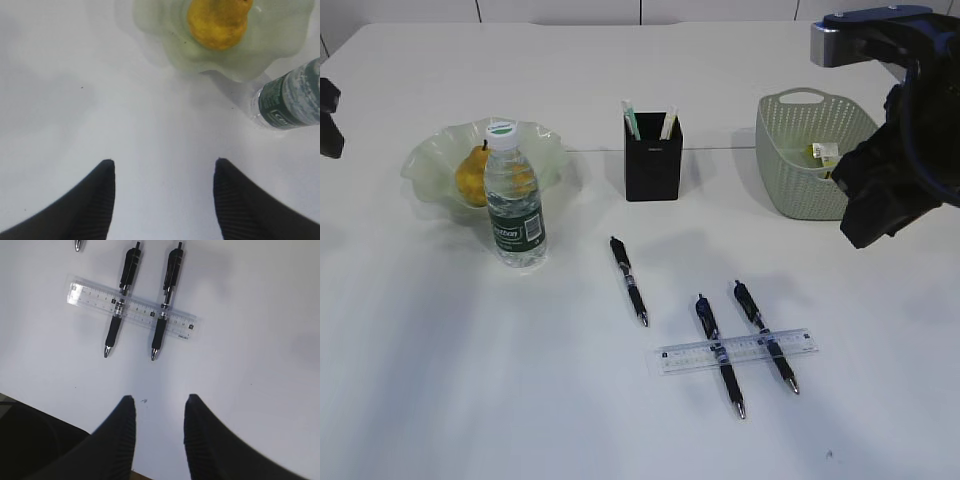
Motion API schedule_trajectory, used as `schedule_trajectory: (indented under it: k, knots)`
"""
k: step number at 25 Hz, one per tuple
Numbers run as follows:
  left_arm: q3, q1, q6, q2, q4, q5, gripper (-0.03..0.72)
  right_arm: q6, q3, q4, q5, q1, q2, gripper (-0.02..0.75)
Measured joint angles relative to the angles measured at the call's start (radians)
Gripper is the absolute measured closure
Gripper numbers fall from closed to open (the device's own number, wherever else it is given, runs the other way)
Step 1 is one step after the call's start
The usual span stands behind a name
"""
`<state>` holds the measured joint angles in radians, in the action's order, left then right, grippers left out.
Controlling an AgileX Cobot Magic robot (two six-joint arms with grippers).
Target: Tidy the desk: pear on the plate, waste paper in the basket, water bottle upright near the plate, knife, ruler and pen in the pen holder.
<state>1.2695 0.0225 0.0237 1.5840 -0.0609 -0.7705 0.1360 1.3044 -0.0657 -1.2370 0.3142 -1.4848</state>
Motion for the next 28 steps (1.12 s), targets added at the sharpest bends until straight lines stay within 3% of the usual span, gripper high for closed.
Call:
schedule_trajectory:
  k: [6,17,28]
  knots:
    - [-0.112,-0.038,0.0,-0.065,-0.009,0.003,0.244,0.004,0.0,0.0,0.0,0.0,0.0,0.485]
    - [-0.474,-0.039,0.0,-0.222,-0.047,0.084,0.244,0.036,0.0,-0.006,0.0,0.0,0.0,0.485]
    - [-0.544,-0.039,0.0,-0.347,-0.02,0.116,0.244,0.047,0.0,-0.02,0.0,0.004,0.0,0.485]
